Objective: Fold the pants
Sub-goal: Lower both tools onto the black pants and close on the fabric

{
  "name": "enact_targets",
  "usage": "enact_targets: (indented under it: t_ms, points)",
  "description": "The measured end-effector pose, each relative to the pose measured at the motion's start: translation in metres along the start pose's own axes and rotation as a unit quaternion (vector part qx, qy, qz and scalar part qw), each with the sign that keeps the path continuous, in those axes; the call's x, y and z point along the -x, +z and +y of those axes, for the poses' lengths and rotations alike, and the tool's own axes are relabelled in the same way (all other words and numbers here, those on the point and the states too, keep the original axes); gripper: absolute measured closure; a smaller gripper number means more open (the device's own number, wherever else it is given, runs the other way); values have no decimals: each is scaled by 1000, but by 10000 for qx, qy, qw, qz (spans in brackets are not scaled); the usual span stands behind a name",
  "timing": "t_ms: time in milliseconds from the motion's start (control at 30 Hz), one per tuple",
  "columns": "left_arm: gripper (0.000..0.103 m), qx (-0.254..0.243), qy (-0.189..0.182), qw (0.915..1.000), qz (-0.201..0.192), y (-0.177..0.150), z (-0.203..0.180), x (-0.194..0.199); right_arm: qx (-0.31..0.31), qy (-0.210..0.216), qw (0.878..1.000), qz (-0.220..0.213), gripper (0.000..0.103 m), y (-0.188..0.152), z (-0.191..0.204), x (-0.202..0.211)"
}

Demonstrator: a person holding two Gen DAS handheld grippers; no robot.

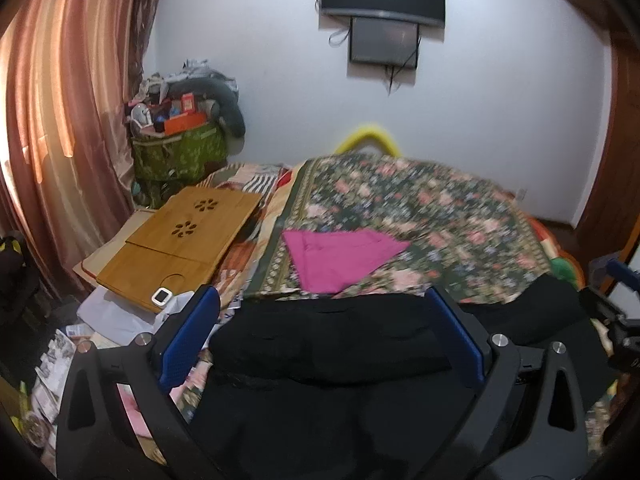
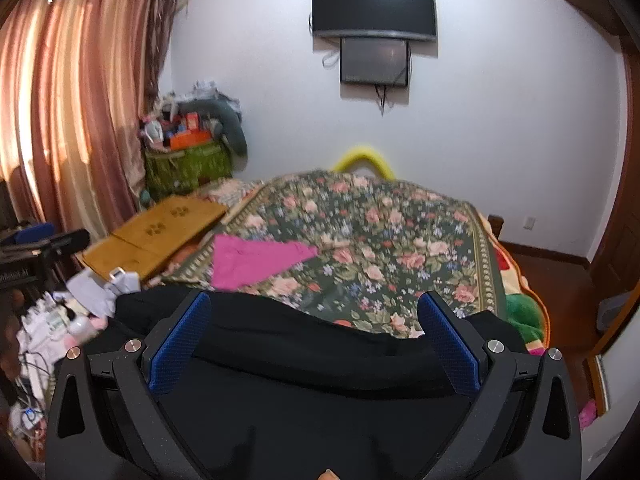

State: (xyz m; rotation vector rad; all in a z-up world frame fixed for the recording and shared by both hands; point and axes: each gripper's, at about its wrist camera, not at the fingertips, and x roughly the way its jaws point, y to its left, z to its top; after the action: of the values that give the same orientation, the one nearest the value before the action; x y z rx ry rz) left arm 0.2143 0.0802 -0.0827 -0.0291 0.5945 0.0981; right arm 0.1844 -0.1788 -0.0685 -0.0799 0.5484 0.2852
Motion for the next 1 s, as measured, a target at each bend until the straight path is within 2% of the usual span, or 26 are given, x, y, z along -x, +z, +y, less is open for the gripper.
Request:
enact_targets:
  t_ms: [100,167,300,400,633,767,867,1000]
  points:
    - [0,-77,116,9994,327,5,15,-41,128,-8,9996,260,0,2,-8,-29]
    - [7,-89,95,9981,600,7,23,-68,144,39,9988,458,0,2,-14,-46]
    - [11,-9,5,9923,1236,7,45,-125,187,380,9943,979,1,1,-25,-85]
    - [11,72,-75,9860,1662,6,59,-157,251,608,9891,1315,9,1,-28,-113]
    - [13,224,-88,9632,2678,-5,92,-232,430,1093,9733,1972,11,-3,-36,-165]
    - [21,519,-445,9403,3334,-23,104,-271,304,1546,9565,2457,15,-10,-42,-194]
    - [26,540,-403,9287,3646,-37,103,-288,303,1637,9429,2886,20,-22,-41,-216]
    - [27,437,-417,9208,3853,-49,95,-304,290,1729,9333,3134,25,-30,-39,-232]
